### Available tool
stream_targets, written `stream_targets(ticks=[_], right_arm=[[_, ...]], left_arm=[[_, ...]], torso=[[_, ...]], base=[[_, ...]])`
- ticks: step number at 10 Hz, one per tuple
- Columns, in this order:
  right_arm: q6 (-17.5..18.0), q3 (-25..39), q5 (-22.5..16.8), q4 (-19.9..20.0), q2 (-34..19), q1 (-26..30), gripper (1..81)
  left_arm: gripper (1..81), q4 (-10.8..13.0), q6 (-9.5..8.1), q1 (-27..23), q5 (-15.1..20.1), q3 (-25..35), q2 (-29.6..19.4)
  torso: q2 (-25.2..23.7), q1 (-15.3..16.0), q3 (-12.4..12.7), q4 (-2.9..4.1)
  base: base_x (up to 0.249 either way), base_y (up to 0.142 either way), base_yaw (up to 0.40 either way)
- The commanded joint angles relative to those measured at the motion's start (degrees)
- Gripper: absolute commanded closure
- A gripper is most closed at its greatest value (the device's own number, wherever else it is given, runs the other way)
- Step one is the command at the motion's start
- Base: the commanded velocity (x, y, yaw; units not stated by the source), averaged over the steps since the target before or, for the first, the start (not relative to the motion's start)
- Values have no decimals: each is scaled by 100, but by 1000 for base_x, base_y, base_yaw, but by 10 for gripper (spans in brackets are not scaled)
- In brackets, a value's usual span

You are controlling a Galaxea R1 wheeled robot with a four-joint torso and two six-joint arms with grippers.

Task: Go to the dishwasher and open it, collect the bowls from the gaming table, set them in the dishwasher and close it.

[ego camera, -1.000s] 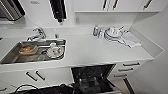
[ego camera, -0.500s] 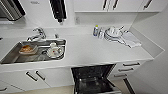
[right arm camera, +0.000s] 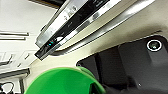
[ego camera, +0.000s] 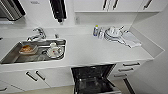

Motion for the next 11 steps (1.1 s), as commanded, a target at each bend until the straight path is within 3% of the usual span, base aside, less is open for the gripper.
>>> stream_targets(ticks=[1,3,5,6,8,11], right_arm=[[162,452,-245,143,-450,649,811],[223,671,-228,151,-740,815,811],[382,795,-263,143,-802,1175,811],[452,761,-281,143,-689,1385,811],[733,569,-315,142,-434,1729,811],[830,-19,-324,177,118,2029,811]], left_arm=[[10,662,61,829,-1130,-793,150],[10,749,61,1330,-1620,-1083,80],[10,986,61,1883,-1964,-1153,158],[10,1162,61,2129,-2140,-1292,307],[10,1207,61,2455,-2387,-1802,624],[10,1285,61,2789,-2519,-2163,896]], torso=[[0,0,0,0],[0,0,0,0],[0,0,0,0],[0,-2,0,0],[0,-2,0,0],[0,-2,0,0]], base=[[0,0,0],[0,0,0],[0,0,0],[0,0,0],[0,0,0],[0,0,0]])
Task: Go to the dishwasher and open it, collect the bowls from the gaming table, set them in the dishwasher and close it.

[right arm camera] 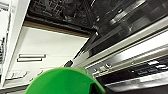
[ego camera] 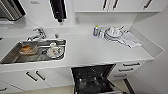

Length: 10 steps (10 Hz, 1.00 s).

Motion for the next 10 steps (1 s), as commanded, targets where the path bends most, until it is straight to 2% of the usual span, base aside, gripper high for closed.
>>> stream_targets(ticks=[1,2,3,5,6,10], right_arm=[[125,-617,-144,95,417,596,811],[151,-824,-144,95,622,603,811],[160,-1050,-144,103,832,656,811],[283,-1237,-144,104,1080,902,811],[318,-1333,-152,95,1236,999,811],[415,-1738,-214,95,1792,1271,811]], left_arm=[[10,257,24,374,148,-92,191],[10,301,24,497,139,-101,280],[10,441,23,602,61,-179,410],[10,477,24,717,43,-444,649],[10,573,24,744,43,-557,754],[10,644,24,805,60,-1015,1194]], torso=[[0,0,0,0],[0,0,0,0],[0,0,0,0],[0,0,0,0],[0,0,0,0],[0,0,0,0]], base=[[0,0,0],[0,0,0],[0,0,0],[0,0,0],[0,0,0],[0,0,0]])
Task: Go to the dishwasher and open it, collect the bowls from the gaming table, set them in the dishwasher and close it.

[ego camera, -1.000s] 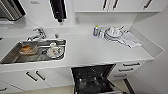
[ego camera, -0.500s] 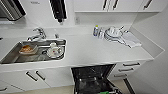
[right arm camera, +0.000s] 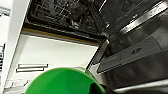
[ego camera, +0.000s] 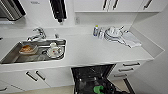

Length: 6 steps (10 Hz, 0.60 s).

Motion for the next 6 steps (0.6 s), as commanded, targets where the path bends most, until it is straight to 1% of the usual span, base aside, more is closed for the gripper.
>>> stream_targets(ticks=[1,2,3,4,5,6], right_arm=[[89,-2,-281,85,60,756,811],[124,16,-326,77,52,765,10],[201,42,-334,85,17,757,10],[361,146,-343,77,-105,730,10],[449,288,-414,77,-255,695,10],[641,515,-746,77,-517,642,10]], left_arm=[[10,145,20,196,340,-270,185],[10,145,20,196,331,-524,308],[10,145,20,195,331,-639,405],[10,76,3,196,331,-727,510],[10,49,-33,170,331,-877,599],[10,-142,-129,126,331,-1148,765]], torso=[[0,0,0,0],[0,0,0,0],[0,0,0,0],[0,0,0,0],[0,0,0,0],[0,0,0,0]], base=[[0,0,0],[0,0,0],[0,0,0],[0,0,0],[0,0,0],[0,0,0]])
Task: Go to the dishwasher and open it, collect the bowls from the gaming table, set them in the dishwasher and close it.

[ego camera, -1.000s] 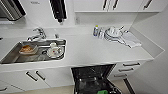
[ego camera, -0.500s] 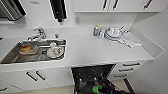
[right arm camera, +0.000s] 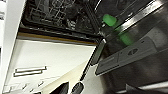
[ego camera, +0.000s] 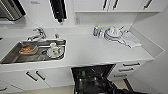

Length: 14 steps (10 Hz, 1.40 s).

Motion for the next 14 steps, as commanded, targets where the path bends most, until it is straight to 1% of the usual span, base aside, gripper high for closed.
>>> stream_targets(ticks=[1,2,4,6,8,9,11,12,14], right_arm=[[415,722,-669,46,-736,375,10],[530,941,-844,38,-1071,200,10],[548,1380,-1415,46,-1633,-64,10],[530,1540,-1478,38,-2021,-476,10],[478,1558,-1505,20,-2155,-882,10],[460,1480,-1496,-6,-2145,-1101,10],[460,1356,-1426,-6,-2093,-1365,10],[460,1329,-1434,-15,-2040,-1489,10],[486,1172,-1390,-6,-1891,-1804,10]], left_arm=[[10,-523,-152,66,342,-566,313],[10,-788,-143,22,395,-839,542],[10,-850,-152,-13,403,-1218,797],[10,-790,-152,-39,404,-1245,789],[10,-815,-152,-48,483,-1227,771],[10,-815,-152,-48,483,-1227,728],[10,-807,-152,-48,457,-1219,693],[10,-797,-152,-48,430,-1218,666],[10,-806,-152,-118,439,-1218,614]], torso=[[0,0,0,0],[0,0,0,0],[0,0,0,0],[0,0,0,0],[0,0,0,0],[0,0,0,0],[-2,0,2,0],[-575,369,2,0],[-709,448,2,0]], base=[[0,0,0],[0,0,0],[0,0,0],[0,0,0],[0,0,0],[0,0,0],[0,0,0],[0,0,0],[0,0,0]])
